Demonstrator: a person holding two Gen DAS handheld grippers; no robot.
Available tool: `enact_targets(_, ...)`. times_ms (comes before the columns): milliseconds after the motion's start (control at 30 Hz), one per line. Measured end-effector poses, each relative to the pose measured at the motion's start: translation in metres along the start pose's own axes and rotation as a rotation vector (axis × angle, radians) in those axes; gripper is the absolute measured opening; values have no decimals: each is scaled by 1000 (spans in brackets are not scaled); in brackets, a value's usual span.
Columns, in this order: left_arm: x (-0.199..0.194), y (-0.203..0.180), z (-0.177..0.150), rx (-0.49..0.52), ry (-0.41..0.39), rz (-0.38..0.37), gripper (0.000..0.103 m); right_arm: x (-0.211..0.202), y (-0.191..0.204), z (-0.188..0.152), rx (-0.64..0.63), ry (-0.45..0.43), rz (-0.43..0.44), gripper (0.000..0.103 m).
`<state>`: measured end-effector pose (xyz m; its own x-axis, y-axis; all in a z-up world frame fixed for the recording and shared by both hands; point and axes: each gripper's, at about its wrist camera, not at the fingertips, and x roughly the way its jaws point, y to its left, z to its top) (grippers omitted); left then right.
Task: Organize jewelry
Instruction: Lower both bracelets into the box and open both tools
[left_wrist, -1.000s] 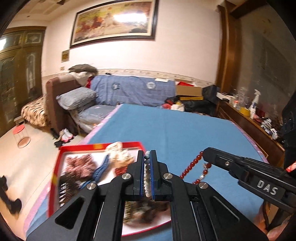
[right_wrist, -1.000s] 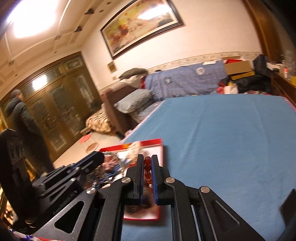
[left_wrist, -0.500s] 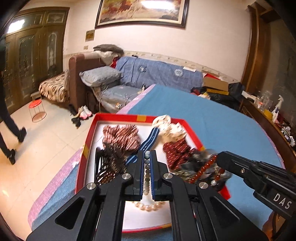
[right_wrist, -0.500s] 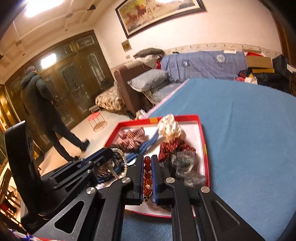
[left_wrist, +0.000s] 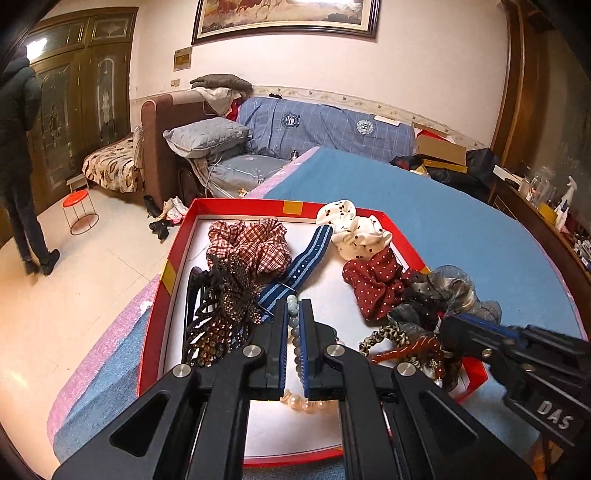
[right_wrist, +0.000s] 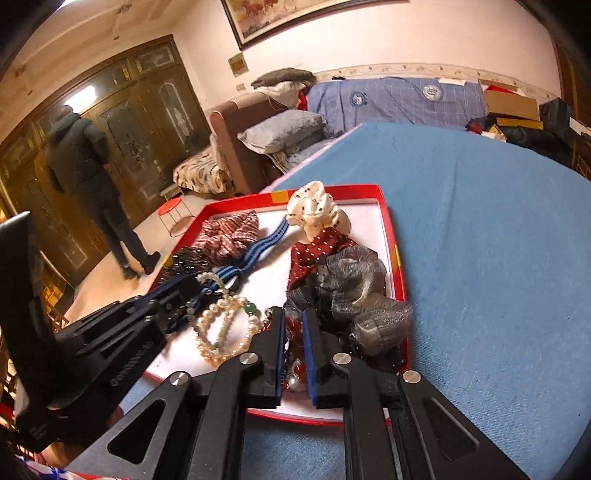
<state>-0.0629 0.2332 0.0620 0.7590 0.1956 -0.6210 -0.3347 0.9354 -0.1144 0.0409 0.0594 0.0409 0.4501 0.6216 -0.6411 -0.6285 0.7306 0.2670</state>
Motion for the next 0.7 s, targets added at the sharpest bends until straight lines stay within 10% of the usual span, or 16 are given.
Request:
enact_targets(233, -10, -4, -2, 13, -12, 3, 5, -27, 4, -1, 2, -47, 24, 17)
enact_targets(400, -26, -7, -5, 17, -27, 0, 8, -54, 7, -9, 6, -91, 17, 41)
enact_targets(533, -46, -14, -14, 36, -73, -8, 41, -81, 10, -22, 17, -131, -30, 57)
enact_targets(700, -79, -23, -30, 45, -105, -92, 56, -117, 20, -50, 15, -173, -154, 70)
